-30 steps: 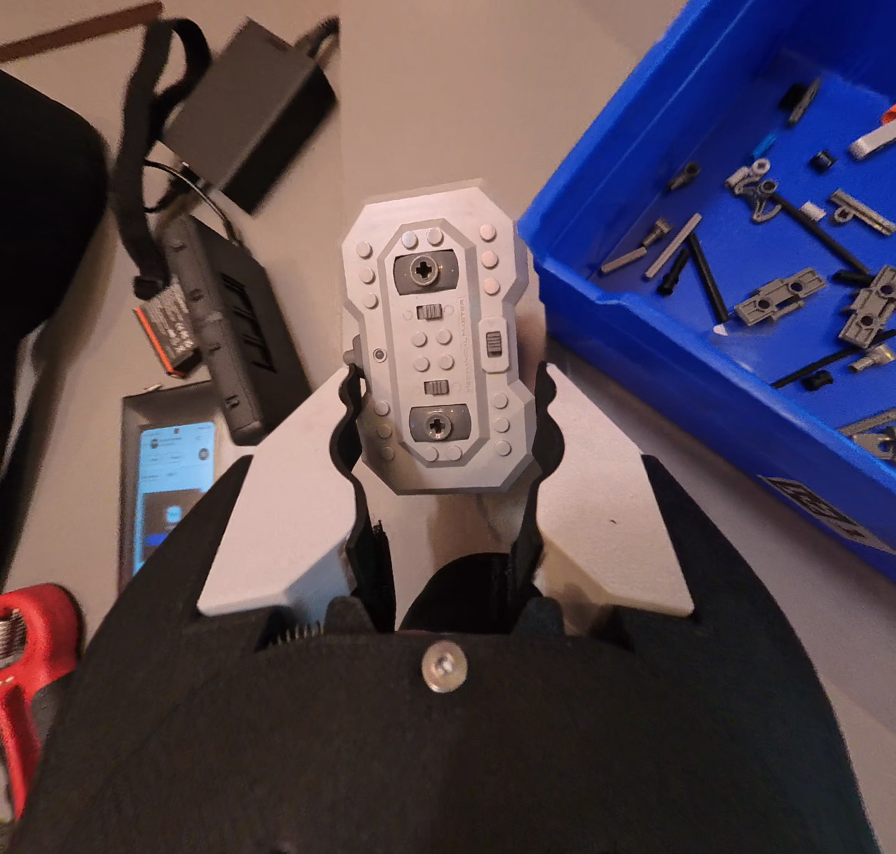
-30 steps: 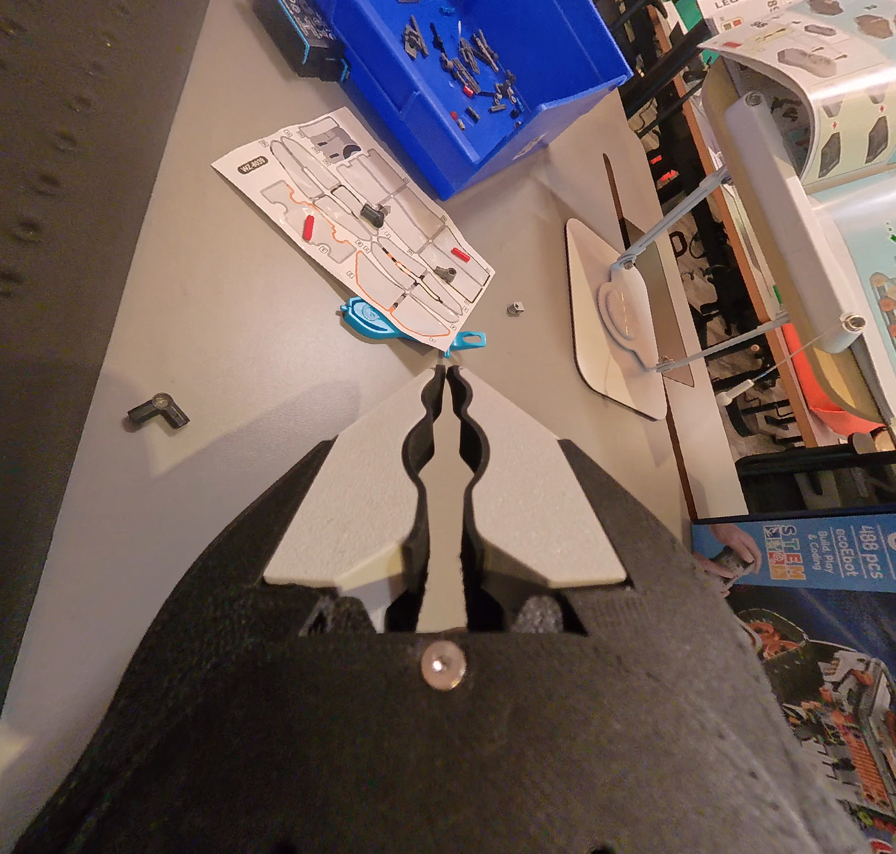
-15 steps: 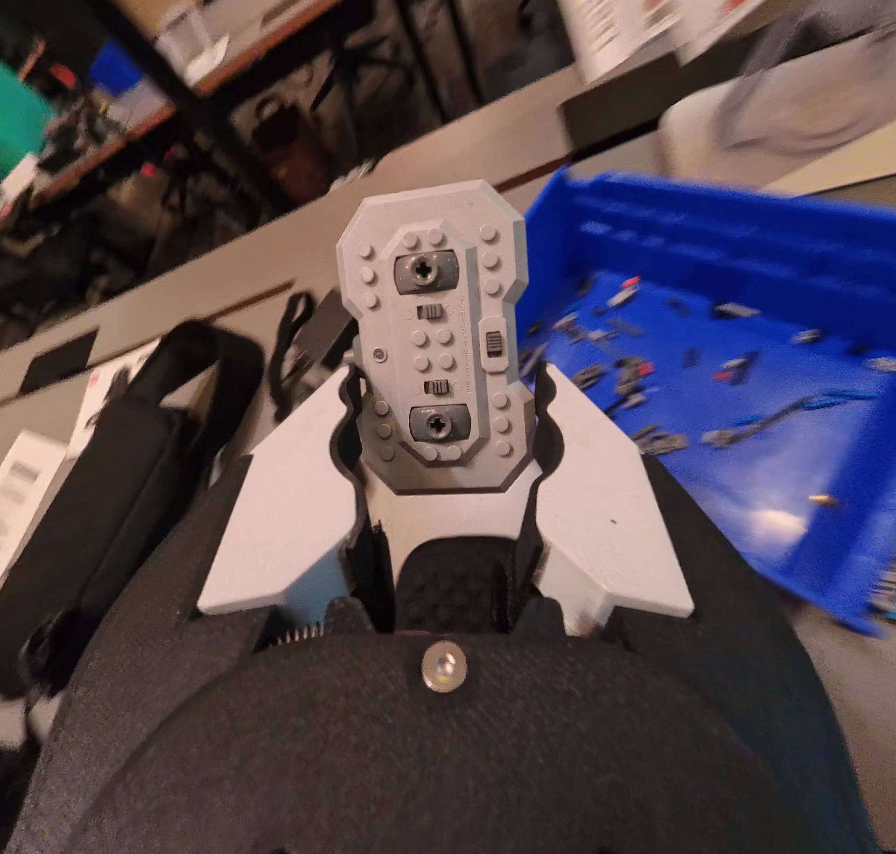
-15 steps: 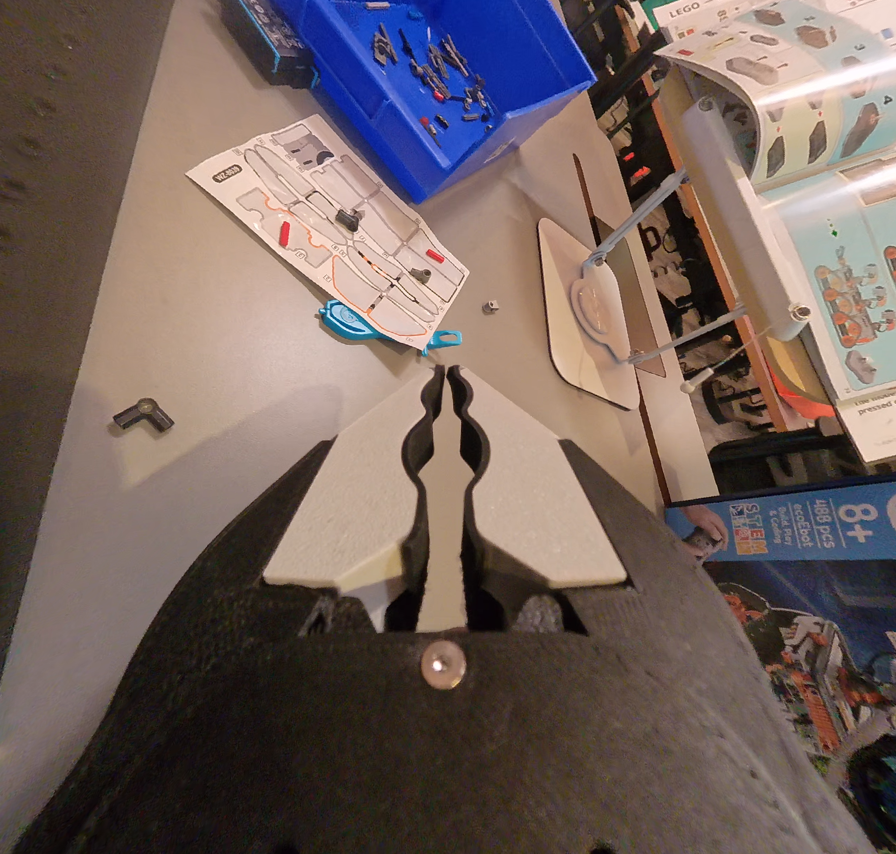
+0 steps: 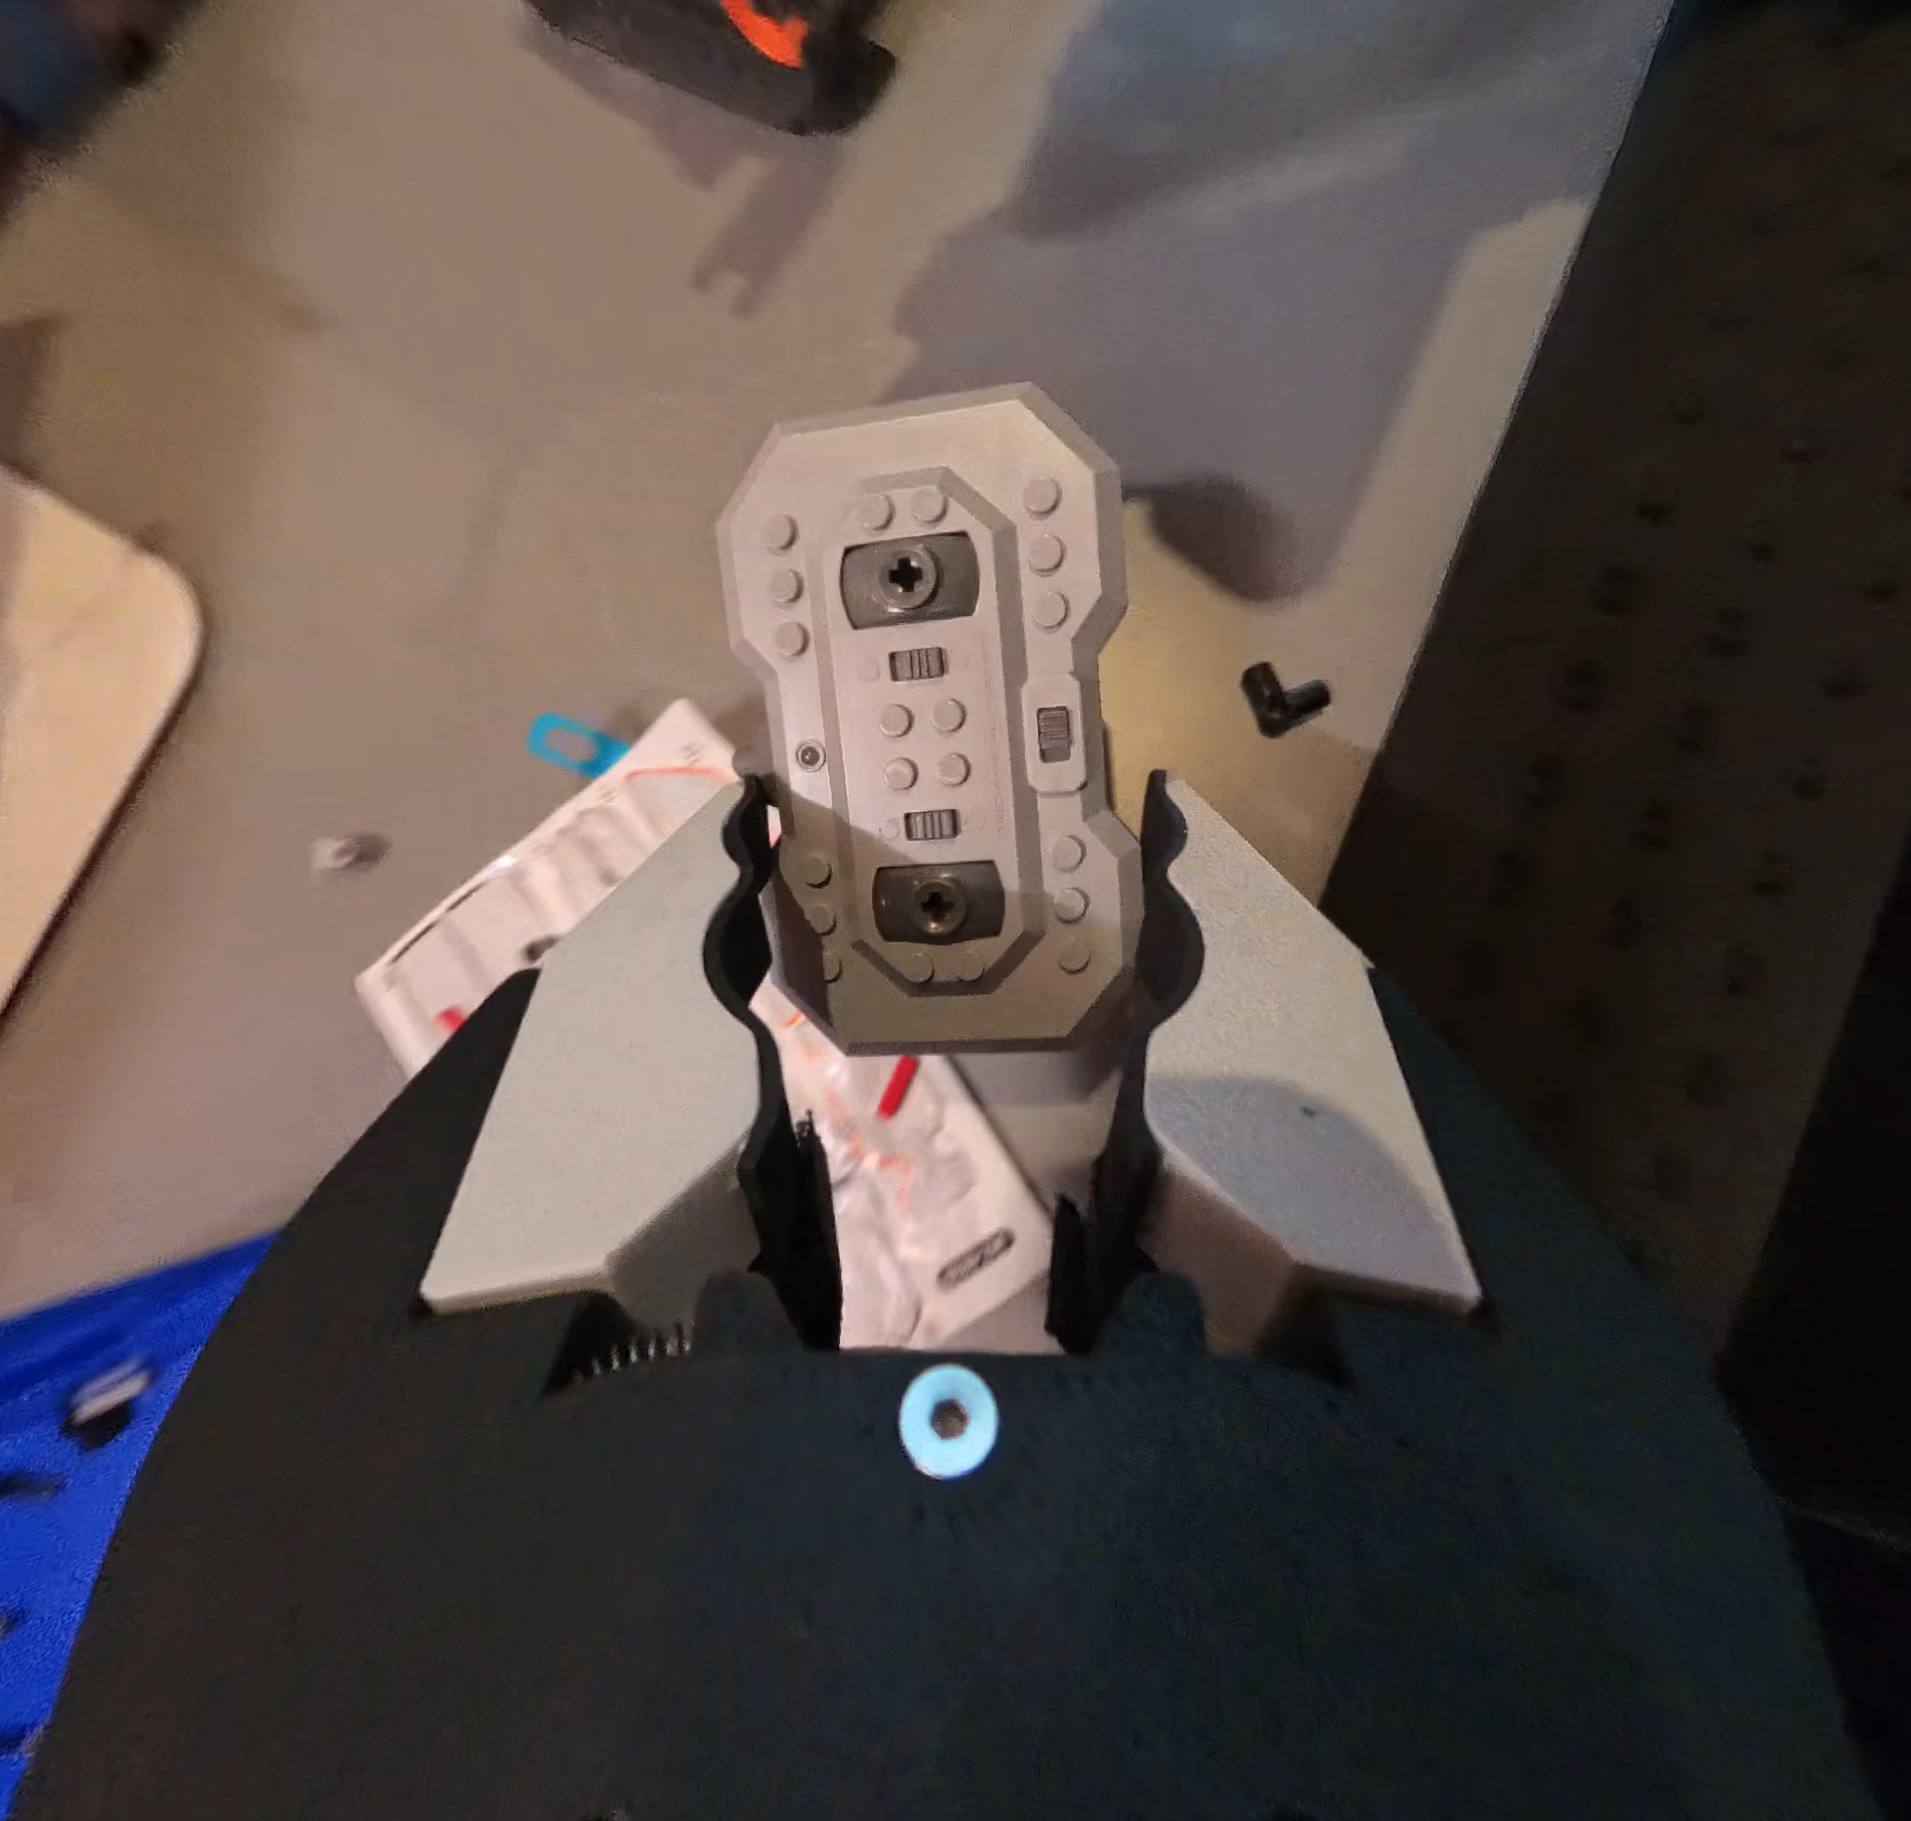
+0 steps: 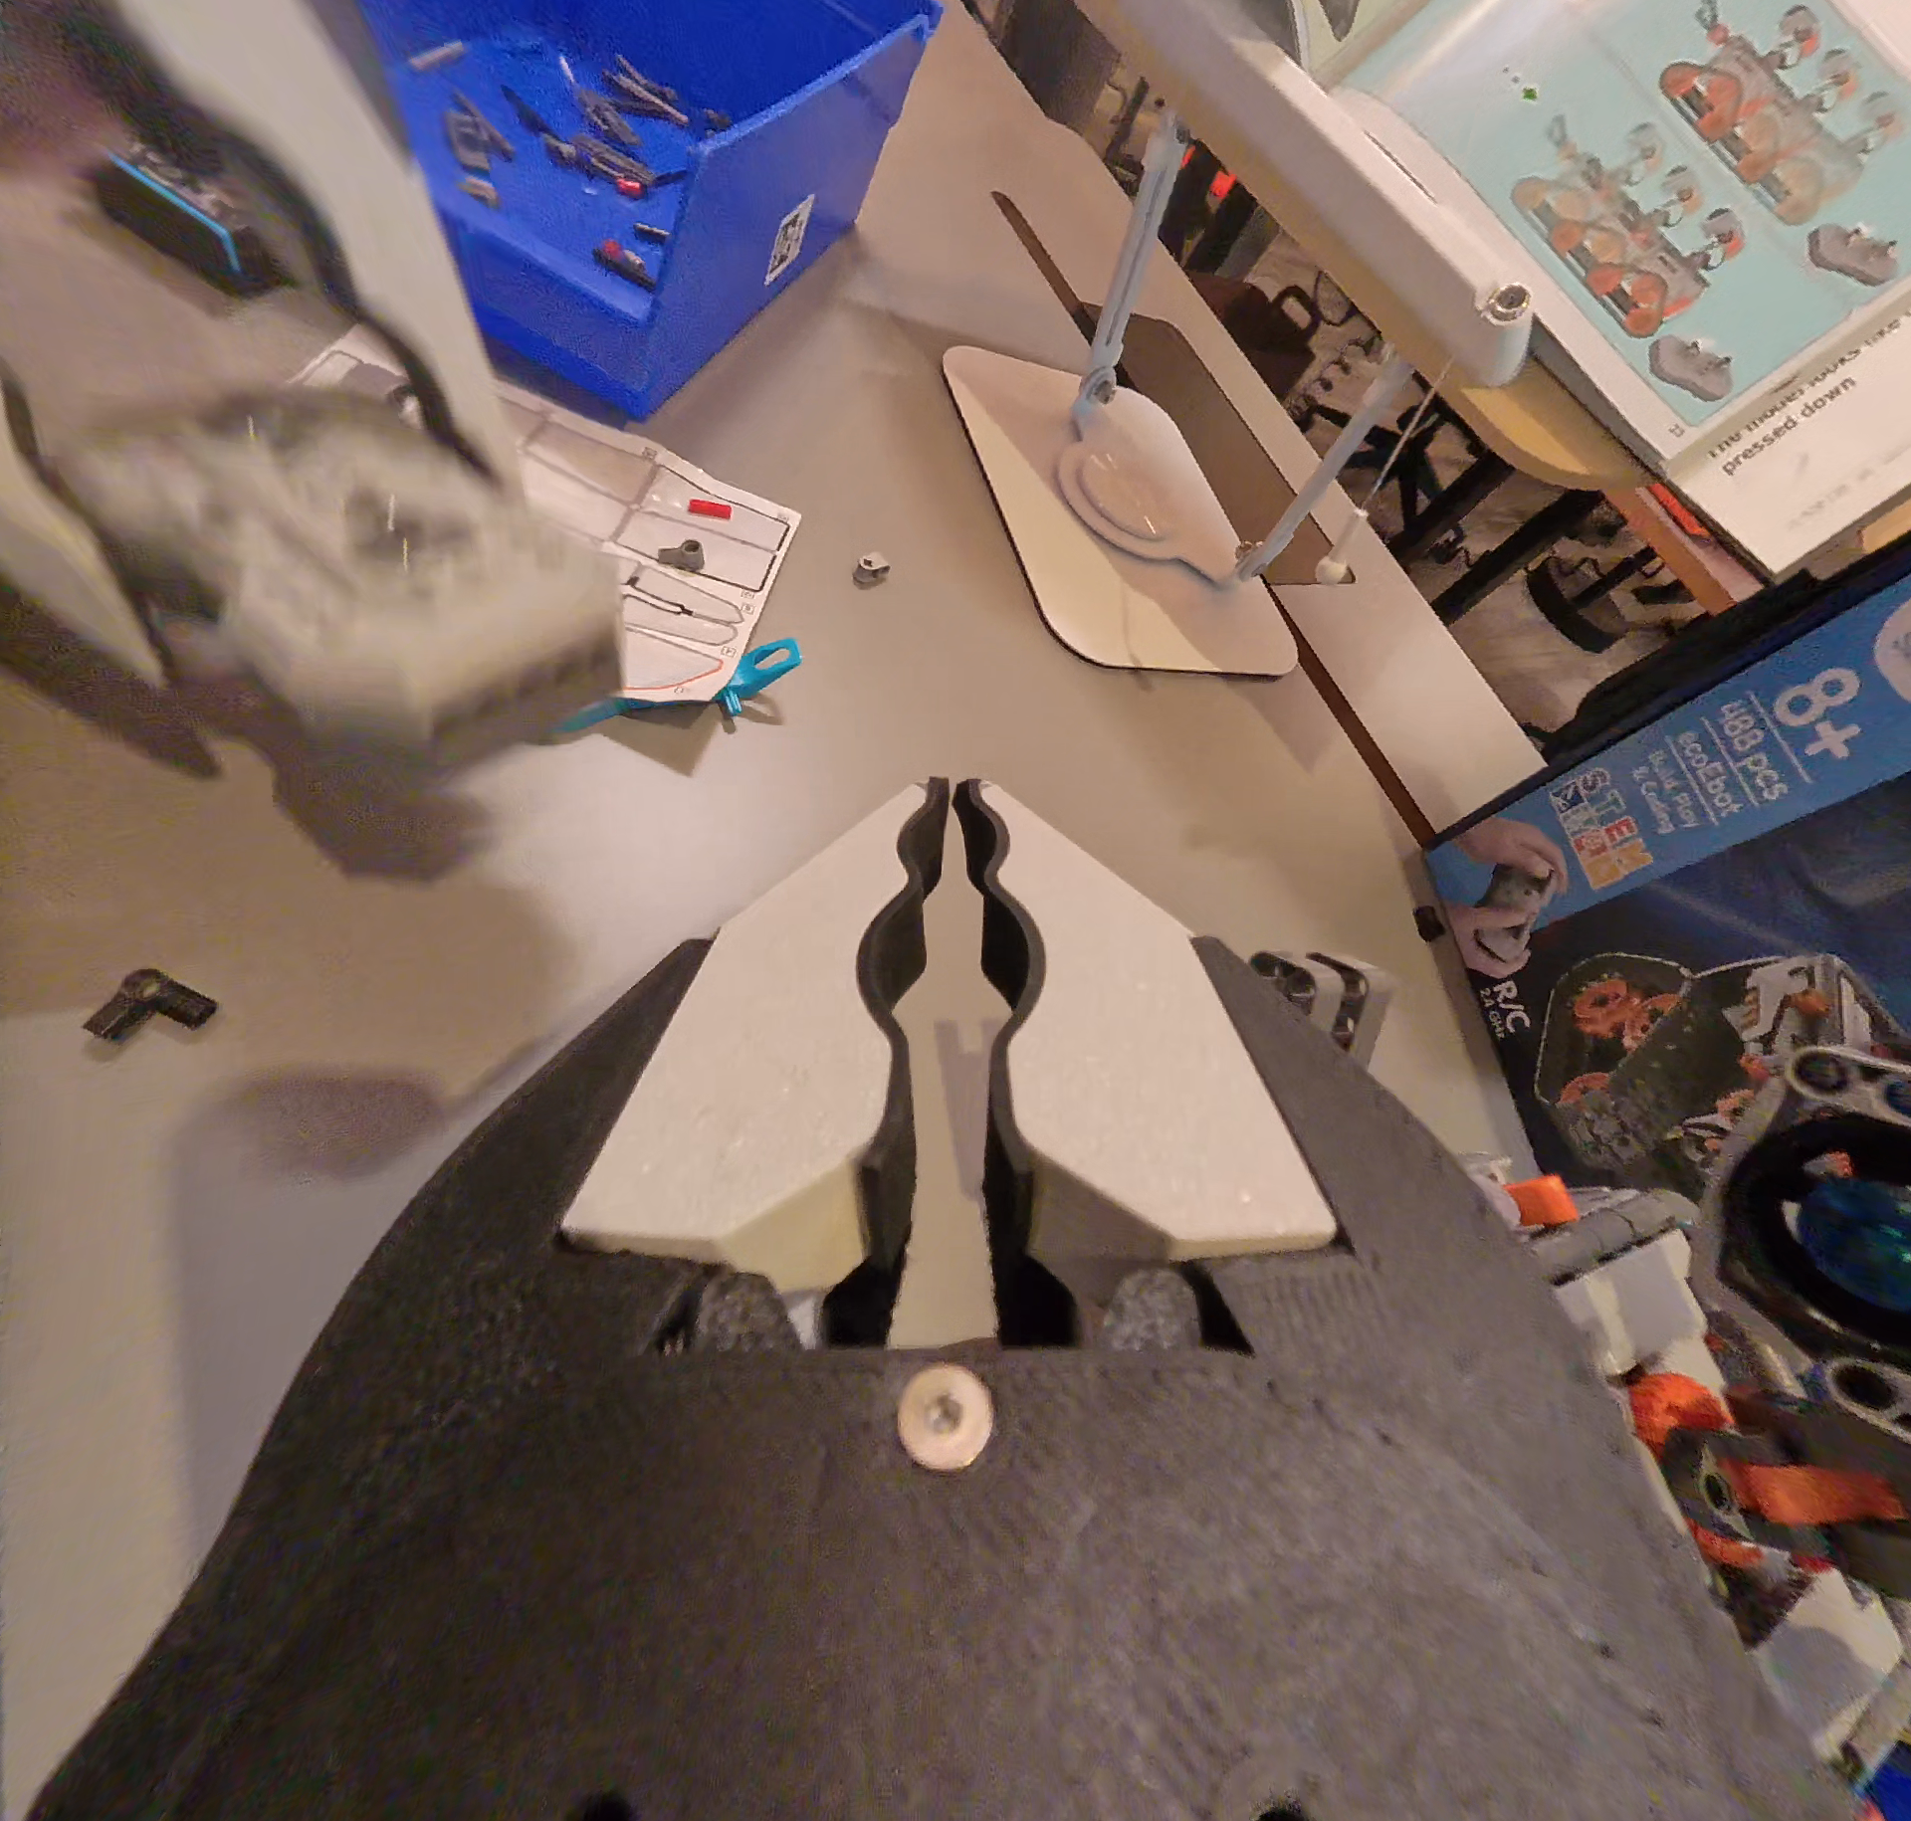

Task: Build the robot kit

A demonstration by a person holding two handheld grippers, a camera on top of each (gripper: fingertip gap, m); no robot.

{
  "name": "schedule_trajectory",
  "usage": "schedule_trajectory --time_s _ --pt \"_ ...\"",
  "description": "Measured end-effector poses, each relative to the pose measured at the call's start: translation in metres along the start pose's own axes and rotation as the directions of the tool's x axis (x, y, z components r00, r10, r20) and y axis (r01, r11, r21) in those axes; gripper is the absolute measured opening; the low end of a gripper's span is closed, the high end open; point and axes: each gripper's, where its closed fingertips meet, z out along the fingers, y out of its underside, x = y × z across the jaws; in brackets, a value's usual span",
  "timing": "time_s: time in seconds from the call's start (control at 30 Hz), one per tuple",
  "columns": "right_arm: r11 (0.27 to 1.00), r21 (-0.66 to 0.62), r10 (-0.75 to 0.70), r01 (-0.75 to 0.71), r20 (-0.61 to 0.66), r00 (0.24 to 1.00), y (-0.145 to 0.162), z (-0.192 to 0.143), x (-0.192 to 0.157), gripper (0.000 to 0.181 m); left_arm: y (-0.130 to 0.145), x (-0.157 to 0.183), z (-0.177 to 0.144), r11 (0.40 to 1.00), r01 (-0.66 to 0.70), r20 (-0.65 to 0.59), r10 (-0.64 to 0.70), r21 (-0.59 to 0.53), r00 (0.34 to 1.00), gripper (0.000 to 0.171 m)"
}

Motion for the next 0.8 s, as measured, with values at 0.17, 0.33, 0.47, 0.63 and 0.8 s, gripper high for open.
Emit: schedule_trajectory --time_s 0.17,0.33,0.47,0.63,0.8 --pt "0.999 -0.017 -0.039 0.04 0.062 0.997 0.002 0.006 -0.016 0.001 0.006 0.032 0.049 0.999 -0.024 -0.069 0.021 -0.047 0.997 0.07" --pt "0.997 -0.031 -0.067 0.07 0.096 0.993 0.003 0.012 -0.027 0.002 0.004 0.026 0.048 0.998 -0.024 -0.018 0.023 -0.055 1.0 0.071" --pt "0.998 -0.013 -0.066 0.068 0.11 0.992 -0.001 0.013 -0.031 0.002 0.012 0.023 0.029 1.0 0.011 0.046 -0.01 -0.014 0.999 0.076" --pt "0.997 0.021 -0.083 0.081 0.151 0.985 -0.016 0.018 -0.04 0.002 0.037 0.012 -0.004 0.996 0.082 0.136 -0.084 0.02 0.987 0.076" --pt "0.997 0.031 -0.081 0.076 0.264 0.961 -0.05 0.038 -0.059 0.005 0.049 0.01 -0.017 0.99 0.098 0.215 -0.119 0.105 0.969 0.065"
